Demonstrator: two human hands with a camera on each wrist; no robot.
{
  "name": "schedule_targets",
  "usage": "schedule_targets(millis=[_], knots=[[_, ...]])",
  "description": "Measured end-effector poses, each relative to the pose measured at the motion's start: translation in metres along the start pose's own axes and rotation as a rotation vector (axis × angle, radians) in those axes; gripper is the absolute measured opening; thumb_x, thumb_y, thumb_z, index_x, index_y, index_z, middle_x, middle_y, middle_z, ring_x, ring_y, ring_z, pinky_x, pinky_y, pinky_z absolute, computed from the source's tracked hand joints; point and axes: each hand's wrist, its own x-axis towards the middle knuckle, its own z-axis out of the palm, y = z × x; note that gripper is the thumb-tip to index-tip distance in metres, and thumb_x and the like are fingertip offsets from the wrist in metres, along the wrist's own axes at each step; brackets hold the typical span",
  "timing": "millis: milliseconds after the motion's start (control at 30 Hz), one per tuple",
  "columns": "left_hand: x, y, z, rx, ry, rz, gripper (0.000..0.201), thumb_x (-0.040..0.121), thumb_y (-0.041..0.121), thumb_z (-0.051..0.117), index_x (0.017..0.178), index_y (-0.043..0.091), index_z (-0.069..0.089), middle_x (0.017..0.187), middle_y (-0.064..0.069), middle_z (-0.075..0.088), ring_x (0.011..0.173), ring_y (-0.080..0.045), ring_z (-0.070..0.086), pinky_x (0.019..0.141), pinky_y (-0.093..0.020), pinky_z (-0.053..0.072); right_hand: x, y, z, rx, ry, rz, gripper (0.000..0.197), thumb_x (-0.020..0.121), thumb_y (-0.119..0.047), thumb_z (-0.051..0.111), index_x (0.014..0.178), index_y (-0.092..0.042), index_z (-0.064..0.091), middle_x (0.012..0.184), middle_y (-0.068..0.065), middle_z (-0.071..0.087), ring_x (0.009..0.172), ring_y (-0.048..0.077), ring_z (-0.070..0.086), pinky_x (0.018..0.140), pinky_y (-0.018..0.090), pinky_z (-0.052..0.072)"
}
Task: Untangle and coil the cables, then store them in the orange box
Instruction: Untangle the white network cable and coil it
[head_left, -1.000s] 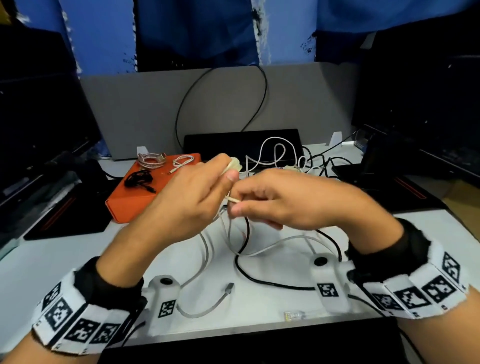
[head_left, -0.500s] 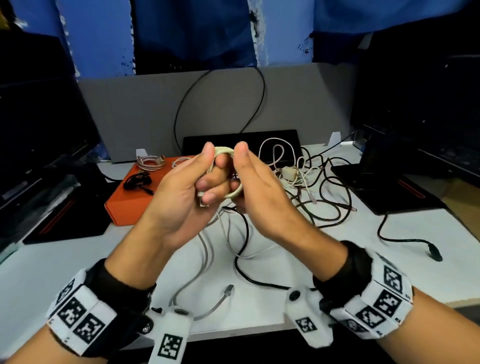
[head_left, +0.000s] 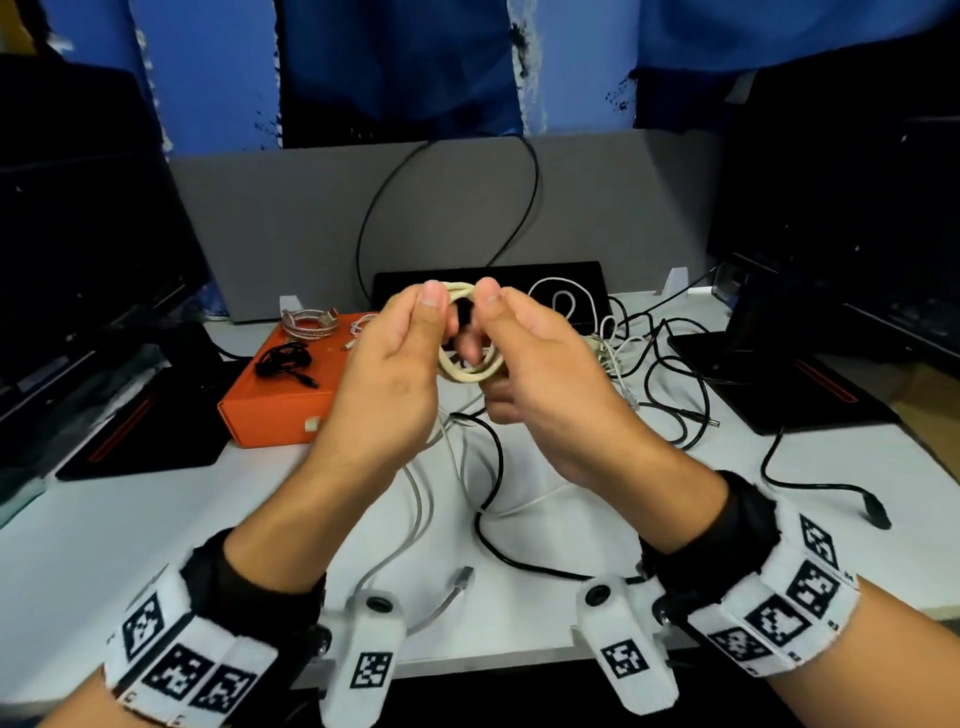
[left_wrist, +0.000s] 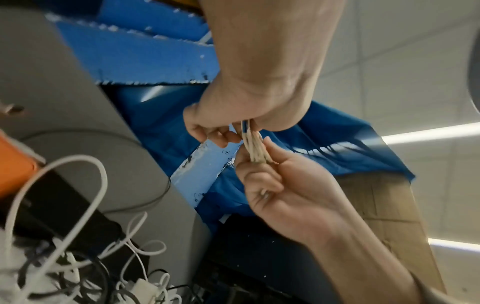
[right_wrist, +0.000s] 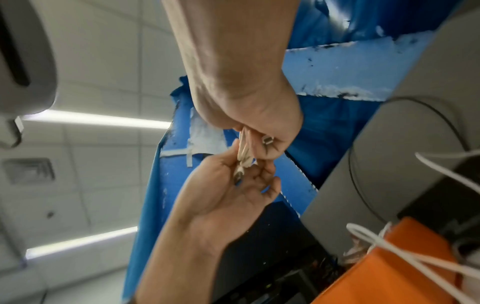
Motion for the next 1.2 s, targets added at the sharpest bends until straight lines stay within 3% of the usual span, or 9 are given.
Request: schedule_targets(millis=[100,233,300,467,567,733,933,1033,1200], knots=[[0.003,-0.002,0.003,-0.238,0.021,-0.227,0.038,0.111,0.039,0.035,0.096,0.011,0.055,0.069,0.001,0.063,0.071,-0.015,0.059,0.080,-0.038,0.047,0.000,-0.003,-0.001,0.282,-0.131,0.162,0.035,0.110,-0.044,0.038,0.095,-0.016,0.051,0.067,-0.004,0.044,0.051,0.009,0.020,0.045,0.022,0.018],[0.009,-0.011,-0.001,-0.279,-0.066,-0.370,0.040,0.109,0.040,0.042,0.104,0.009,0.066,0.088,0.001,0.074,0.084,-0.015,0.065,0.082,-0.033,0.047,0.007,0.002,-0.007,-0.024,-0.044,0.065,0.038,0.113,-0.037,0.033,0.088,-0.015,0.051,0.058,-0.011,0.036,0.045,0.004,0.023,0.042,0.016,0.021],[0.013,-0.016,-0.008,-0.092,-0.132,-0.316,0.037,0.108,0.040,0.045,0.103,0.017,0.073,0.090,0.002,0.074,0.084,-0.018,0.062,0.083,-0.042,0.045,0.009,0.001,-0.014,-0.333,0.038,-0.042,0.039,0.113,-0.035,0.034,0.082,-0.017,0.050,0.056,-0.013,0.041,0.043,0.001,0.034,0.047,0.013,0.029],[0.019,-0.011,-0.028,0.160,-0.200,-0.218,0.025,0.104,0.019,0.056,0.088,0.003,0.066,0.074,-0.023,0.062,0.062,-0.029,0.053,0.066,-0.043,0.044,0.009,-0.002,-0.020,-0.663,0.046,-0.104,0.039,0.111,-0.041,0.034,0.081,-0.020,0.048,0.066,-0.009,0.046,0.054,0.004,0.039,0.058,0.026,0.034],[0.021,-0.006,-0.036,0.158,-0.155,-0.191,0.016,0.101,0.013,0.061,0.094,0.004,0.072,0.069,-0.007,0.066,0.059,-0.022,0.062,0.062,-0.036,0.053,0.010,-0.003,-0.019,-0.722,0.050,-0.132,0.039,0.111,-0.040,0.034,0.081,-0.019,0.046,0.070,-0.006,0.048,0.064,0.013,0.045,0.062,0.035,0.039],[0.018,0.007,-0.038,-0.204,-0.184,-0.192,0.020,0.097,0.015,0.061,0.097,-0.004,0.067,0.075,-0.008,0.068,0.069,-0.022,0.071,0.067,-0.027,0.059,0.005,-0.005,-0.015,-0.876,0.033,-0.208,0.032,0.111,-0.040,0.030,0.086,-0.025,0.041,0.072,-0.004,0.054,0.066,0.014,0.052,0.065,0.040,0.043],[0.010,0.005,-0.017,-0.143,-0.030,0.016,0.009,0.099,0.008,0.062,0.098,0.001,0.066,0.075,-0.006,0.074,0.070,-0.023,0.074,0.067,-0.026,0.059,0.006,0.003,-0.011,-0.623,0.070,-0.211,0.033,0.111,-0.039,0.036,0.082,-0.030,0.048,0.073,-0.007,0.054,0.074,0.016,0.062,0.076,0.051,0.058],[0.006,0.003,-0.014,-0.076,0.013,0.117,0.006,0.100,0.009,0.062,0.098,0.007,0.067,0.078,-0.005,0.074,0.073,-0.021,0.074,0.070,-0.033,0.061,0.007,0.000,-0.013,-0.559,0.052,-0.188,0.036,0.111,-0.040,0.036,0.091,-0.017,0.055,0.082,0.006,0.062,0.077,0.016,0.065,0.074,0.043,0.060],[-0.001,0.007,-0.013,0.126,0.156,0.290,0.005,0.102,0.017,0.063,0.101,0.015,0.067,0.081,0.002,0.074,0.078,-0.015,0.074,0.073,-0.026,0.058,0.005,-0.010,-0.015,-0.446,-0.007,-0.218,0.036,0.111,-0.041,0.040,0.096,-0.017,0.063,0.071,0.005,0.068,0.050,0.004,0.044,0.053,0.024,0.034]])
